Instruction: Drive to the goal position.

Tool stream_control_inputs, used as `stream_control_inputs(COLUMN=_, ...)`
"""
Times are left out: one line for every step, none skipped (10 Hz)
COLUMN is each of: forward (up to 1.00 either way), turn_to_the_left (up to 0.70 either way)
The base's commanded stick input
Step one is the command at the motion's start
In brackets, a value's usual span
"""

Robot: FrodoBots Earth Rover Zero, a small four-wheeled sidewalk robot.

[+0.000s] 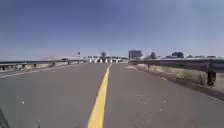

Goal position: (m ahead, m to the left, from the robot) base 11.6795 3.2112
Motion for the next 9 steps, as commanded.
stream_control_inputs(forward=1.0, turn_to_the_left=0.0)
stream_control_inputs(forward=1.0, turn_to_the_left=0.0)
stream_control_inputs(forward=1.0, turn_to_the_left=0.0)
stream_control_inputs(forward=1.0, turn_to_the_left=0.0)
stream_control_inputs(forward=1.0, turn_to_the_left=0.0)
stream_control_inputs(forward=1.0, turn_to_the_left=0.0)
stream_control_inputs(forward=1.0, turn_to_the_left=0.0)
stream_control_inputs(forward=1.0, turn_to_the_left=0.0)
stream_control_inputs(forward=1.0, turn_to_the_left=0.0)
